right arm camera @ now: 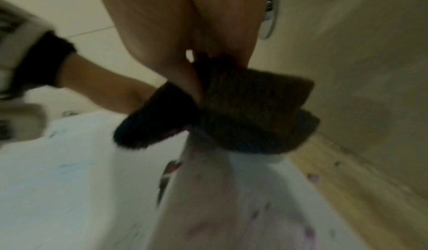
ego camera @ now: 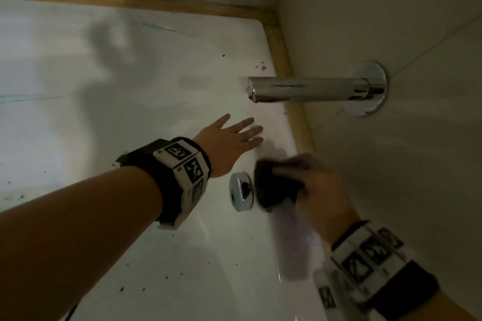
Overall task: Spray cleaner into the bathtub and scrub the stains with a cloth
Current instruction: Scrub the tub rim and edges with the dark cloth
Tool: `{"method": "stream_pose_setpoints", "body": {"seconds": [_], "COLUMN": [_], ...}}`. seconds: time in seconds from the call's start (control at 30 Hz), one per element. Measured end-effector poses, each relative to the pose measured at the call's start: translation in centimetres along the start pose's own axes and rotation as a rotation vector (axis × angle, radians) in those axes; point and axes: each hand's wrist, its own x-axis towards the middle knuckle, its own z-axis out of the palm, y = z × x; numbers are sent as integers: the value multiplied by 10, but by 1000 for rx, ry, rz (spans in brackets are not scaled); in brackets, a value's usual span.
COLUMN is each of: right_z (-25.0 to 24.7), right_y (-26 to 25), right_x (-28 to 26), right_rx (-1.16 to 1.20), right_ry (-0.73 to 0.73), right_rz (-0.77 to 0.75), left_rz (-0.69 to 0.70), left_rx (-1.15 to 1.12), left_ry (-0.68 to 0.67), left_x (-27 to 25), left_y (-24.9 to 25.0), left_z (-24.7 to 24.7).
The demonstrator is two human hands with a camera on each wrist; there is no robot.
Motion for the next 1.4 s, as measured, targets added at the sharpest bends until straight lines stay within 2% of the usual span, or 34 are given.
{"method": "stream_pose_setpoints", "body": {"seconds": [0.07,0.1,0.2,0.4,0.53,0.6,0.67,0.7,0.8,0.9,0.93,0.97,1.0,1.07,1.23,1.3,1.33,1.4], "right_z": [-6,-7,13,32,50,62,76,78,65,23,17,15,20,30,63,69,71,62], "right_y": [13,19,32,41,17,-3,-20,-25,-21,-18,-11,-6,-4,-10,-38,-47,-45,-35], "right_x": [15,21,11,-62,-97,-106,-109,-109,-89,-47,-34,-25,-21,-24,-58,-66,-69,-67], "right_rx": [-61,-112,-209,-355,-335,-329,-216,-142,-18,-101,-179,-214,-238,-274,-243,-158,-131,-49], "right_ry": [150,155,36,-5,-89,-155,-228,-199,108,244,223,139,73,87,3,-97,-69,91], "right_rz": [69,88,113,-43,-44,-117,-132,-112,22,141,183,203,191,95,-46,5,16,29], "left_rz": [7,0,-17,-2,9,-10,-32,-39,-39,-42,-49,-56,-61,-64,-69,-78,-84,-102], "left_rx": [7,6,72,136,40,-10,-20,-10,33,20,14,10,5,10,26,58,47,-1], "left_ry": [-36,-60,-109,-100,-102,-121,-140,-151,-180,-188,-183,-178,-176,-184,-237,-249,-255,-260], "left_x": [-5,-5,-2,-8,-12,-12,-12,-11,-7,-9,-9,-9,-9,-9,-8,-6,-6,-6], "left_y": [3,3,8,21,26,29,30,30,31,30,30,30,30,31,28,29,30,34], "left_z": [-3,-5,-10,-5,-2,-4,-6,-8,-14,-15,-14,-12,-11,-12,-15,-15,-16,-19]}}
